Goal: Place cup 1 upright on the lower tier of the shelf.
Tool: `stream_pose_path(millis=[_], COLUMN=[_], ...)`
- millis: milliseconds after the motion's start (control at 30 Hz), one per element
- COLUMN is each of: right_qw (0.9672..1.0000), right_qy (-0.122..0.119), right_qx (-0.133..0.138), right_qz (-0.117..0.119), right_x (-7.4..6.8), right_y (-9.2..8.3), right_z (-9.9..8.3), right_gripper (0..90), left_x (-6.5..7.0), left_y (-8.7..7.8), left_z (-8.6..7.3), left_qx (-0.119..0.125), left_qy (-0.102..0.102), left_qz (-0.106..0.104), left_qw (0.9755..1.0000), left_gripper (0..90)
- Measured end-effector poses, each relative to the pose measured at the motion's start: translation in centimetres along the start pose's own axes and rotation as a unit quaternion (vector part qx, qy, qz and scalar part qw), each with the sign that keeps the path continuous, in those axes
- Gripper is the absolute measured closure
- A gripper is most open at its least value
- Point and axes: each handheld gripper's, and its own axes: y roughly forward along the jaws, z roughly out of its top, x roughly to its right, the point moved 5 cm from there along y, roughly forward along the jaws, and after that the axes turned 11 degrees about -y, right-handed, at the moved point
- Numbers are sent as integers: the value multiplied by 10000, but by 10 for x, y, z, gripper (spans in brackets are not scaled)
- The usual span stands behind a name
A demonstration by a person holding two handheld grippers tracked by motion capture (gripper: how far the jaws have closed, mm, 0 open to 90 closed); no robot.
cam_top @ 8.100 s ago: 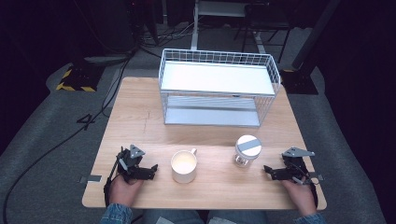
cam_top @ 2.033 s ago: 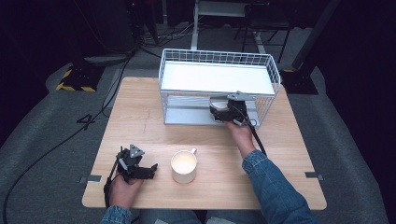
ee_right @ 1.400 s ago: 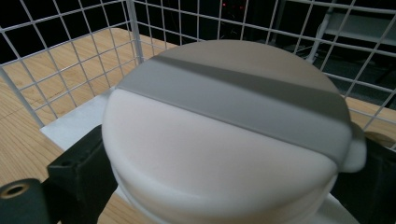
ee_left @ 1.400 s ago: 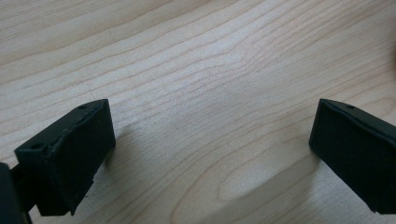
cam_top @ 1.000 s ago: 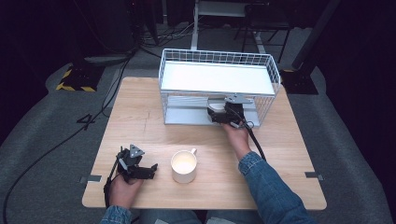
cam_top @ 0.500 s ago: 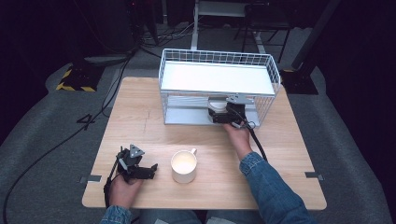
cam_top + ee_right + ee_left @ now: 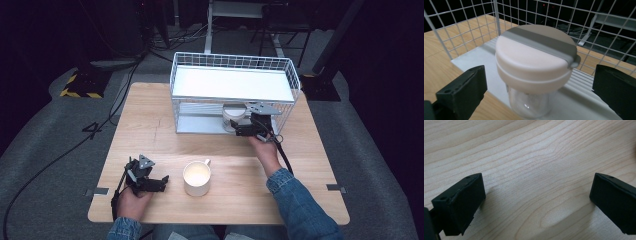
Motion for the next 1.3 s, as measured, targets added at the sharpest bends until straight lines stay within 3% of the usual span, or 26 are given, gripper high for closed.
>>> stream_pose_path(millis=[133,400,733,833,1067,1300], right_qw=[9999,9990,9983,9985,9984,9987], right_qy=[-50,248,139,15,33,7], right_qx=[-45,-85,-258,-292,-315,-443], right_qz=[76,361,495,470,458,269], right_x=[2,3,6,6,9,14], right_y=[-15,-44,-77,-92,-112,-136], right_z=[1,-1,-7,-12,-25,-48], right_gripper=[0,0,1,2,2,2], left_x=[0,0,0,0,-1,-1], left_y=[0,0,0,0,1,1], left_z=[0,0,0,1,1,1], left_qx=[-11,-10,-5,-25,-22,-26], left_qy=[3,2,1,71,92,114], left_qz=[4,-4,-2,-53,-115,-138], left_qw=[10000,10000,10000,10000,9999,9998], left_gripper=[6,5,5,5,5,6])
